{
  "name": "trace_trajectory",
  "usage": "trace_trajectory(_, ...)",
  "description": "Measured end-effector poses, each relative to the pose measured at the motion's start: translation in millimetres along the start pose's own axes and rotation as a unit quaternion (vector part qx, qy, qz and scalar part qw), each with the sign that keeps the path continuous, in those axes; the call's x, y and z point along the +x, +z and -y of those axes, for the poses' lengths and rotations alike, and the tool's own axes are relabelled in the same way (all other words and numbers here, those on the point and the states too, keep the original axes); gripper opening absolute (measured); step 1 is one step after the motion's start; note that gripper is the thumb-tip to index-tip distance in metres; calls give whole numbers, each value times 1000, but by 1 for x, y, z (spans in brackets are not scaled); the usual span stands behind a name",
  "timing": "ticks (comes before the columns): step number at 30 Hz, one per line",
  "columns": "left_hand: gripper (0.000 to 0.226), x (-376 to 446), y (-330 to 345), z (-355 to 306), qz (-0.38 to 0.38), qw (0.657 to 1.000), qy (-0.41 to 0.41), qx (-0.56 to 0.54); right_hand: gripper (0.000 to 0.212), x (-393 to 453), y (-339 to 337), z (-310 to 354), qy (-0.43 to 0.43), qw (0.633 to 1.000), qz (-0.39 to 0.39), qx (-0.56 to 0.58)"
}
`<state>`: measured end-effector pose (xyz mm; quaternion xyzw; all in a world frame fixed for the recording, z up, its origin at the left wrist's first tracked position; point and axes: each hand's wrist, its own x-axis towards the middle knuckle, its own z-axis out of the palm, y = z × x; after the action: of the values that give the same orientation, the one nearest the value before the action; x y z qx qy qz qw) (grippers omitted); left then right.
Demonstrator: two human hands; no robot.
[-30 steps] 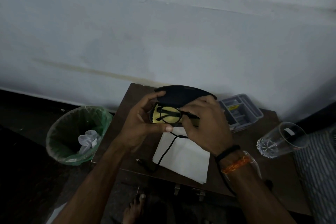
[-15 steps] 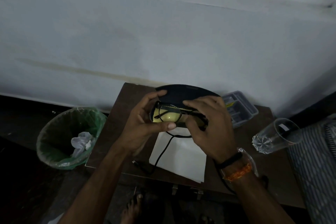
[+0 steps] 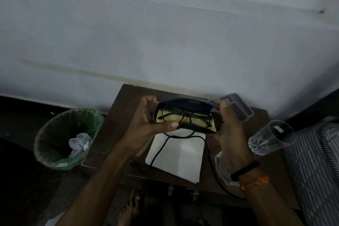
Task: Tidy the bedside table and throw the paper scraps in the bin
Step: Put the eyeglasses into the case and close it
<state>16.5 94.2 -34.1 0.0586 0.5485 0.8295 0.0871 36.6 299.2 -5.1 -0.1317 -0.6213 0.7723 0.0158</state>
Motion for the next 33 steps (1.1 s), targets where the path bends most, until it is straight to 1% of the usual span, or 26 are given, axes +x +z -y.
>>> trace_trajectory(2,76,1,3,-2,-5,1000,-4,0,46,-2,0,3,38,998,32,35)
trace_trajectory(4,84,1,6,-5,-1,1000,-3,-2,48,-2,-1,6,42,997,38,48)
trace_trajectory(6,90,2,6,-8,13,1000,-2,0,46,-1,-5,6,49,996,40,66)
trace_trajectory(7,86,2,6,-8,24,1000,2,7,42,0,-6,6,55,995,41,74)
trace_trajectory(9,67,2,3,-9,36,999,1,11,35,3,-10,4,64,994,45,79)
trace_trajectory(12,41,1,2,-13,27,999,-34,-25,34,3,-12,2,62,993,60,78)
trace_trajectory(15,31,2,2,-12,-1,999,-47,-25,36,4,-14,1,57,993,77,73)
trace_trajectory(17,28,3,0,-11,-13,998,-49,-27,36,5,-14,0,66,992,84,71)
trace_trajectory(21,29,5,-6,-11,-19,997,-64,-32,36,6,-12,-3,76,990,102,66)
trace_trajectory(28,33,8,-14,-9,-25,996,-80,-30,41,12,-9,-6,72,991,96,54)
trace_trajectory(30,34,7,-18,-10,-16,998,-67,4,43,13,-7,-8,71,991,98,56)
trace_trajectory(32,42,5,-25,-11,-2,993,-24,119,45,14,-3,-9,66,991,99,54)
trace_trajectory(33,50,5,-29,-12,7,981,-2,196,45,15,-2,-10,65,991,102,53)
